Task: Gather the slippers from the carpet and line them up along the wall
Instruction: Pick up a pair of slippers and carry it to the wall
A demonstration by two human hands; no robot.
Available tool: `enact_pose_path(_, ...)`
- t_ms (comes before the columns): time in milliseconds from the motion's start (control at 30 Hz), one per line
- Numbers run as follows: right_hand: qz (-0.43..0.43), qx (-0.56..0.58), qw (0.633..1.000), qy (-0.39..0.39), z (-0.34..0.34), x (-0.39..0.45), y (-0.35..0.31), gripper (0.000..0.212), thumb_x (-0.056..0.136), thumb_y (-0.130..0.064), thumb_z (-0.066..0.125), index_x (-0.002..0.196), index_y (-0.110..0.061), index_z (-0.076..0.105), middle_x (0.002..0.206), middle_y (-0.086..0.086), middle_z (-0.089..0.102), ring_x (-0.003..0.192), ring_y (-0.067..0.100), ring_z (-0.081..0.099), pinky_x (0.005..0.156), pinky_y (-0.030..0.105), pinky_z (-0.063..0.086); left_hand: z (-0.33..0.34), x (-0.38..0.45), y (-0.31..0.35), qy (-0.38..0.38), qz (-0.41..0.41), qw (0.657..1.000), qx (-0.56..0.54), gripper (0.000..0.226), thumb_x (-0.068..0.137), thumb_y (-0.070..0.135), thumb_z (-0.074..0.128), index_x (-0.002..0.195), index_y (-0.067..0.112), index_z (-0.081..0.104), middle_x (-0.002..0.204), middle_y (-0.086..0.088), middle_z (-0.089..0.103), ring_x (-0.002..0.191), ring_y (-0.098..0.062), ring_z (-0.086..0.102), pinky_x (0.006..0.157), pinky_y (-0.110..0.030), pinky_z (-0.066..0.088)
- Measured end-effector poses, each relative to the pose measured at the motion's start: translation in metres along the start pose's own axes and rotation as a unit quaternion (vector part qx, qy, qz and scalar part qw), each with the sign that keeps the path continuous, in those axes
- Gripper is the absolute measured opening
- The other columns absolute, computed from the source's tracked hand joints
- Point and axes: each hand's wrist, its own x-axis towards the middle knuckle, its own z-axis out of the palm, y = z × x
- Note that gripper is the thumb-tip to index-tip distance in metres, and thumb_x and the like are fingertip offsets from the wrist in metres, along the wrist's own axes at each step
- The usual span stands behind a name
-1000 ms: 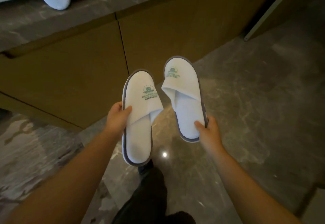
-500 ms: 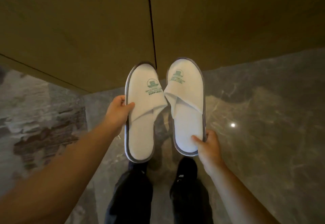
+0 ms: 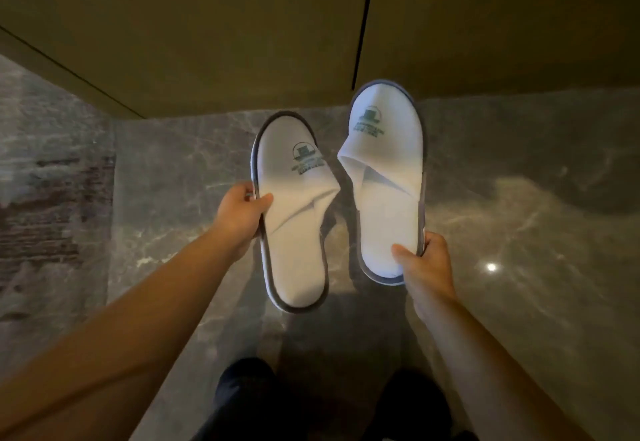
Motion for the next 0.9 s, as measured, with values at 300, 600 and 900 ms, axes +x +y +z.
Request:
enact_pose_path(300,-0.063,0.03,0.998,-0.009,0.061,0.107,0.059,0.045,0.082,-0.009,0.059,0.121,-0.008,0.035,0.109,0.006,0.046,0.094,0.017,0.05,0.062,0.015,0.045,0.032,0.129,-0.054,0.008,0.048,0.998,-0.049,0.022,0.084,0.011,0.052,0.107,0.009,0.053,0.089,-0.006,0.06,0.09,-0.031,0.057,0.086,-0.049,0.048)
enact_pose_path(600,-0.151,-0.167,0.972,0.074,0.078,0.098,0.053,0.088,0.068,-0.022,0.076,0.137,-0.014,0.021,0.143,0.013,0.025,0.129,0.03,0.029,0.104,0.046,0.035,0.023,0.114,-0.087,0.035,0.187,0.963,0.189,0.074,0.074,0.025,0.068,0.136,0.015,0.03,0.146,-0.012,0.032,0.134,-0.032,0.03,0.107,-0.049,0.028)
enact_pose_path(900,-0.187,-0.361,0.911,0.073,0.113,0.106,0.056,0.104,0.062,-0.05,0.072,0.138,-0.021,0.008,0.148,0.017,0.013,0.135,0.037,0.016,0.109,0.05,0.022,0.037,0.1,-0.132,-0.115,0.316,0.762,0.554,0.108,0.062,0.064,0.062,0.12,0.05,-0.028,0.152,0.003,-0.02,0.137,-0.029,-0.026,0.112,-0.051,-0.004)
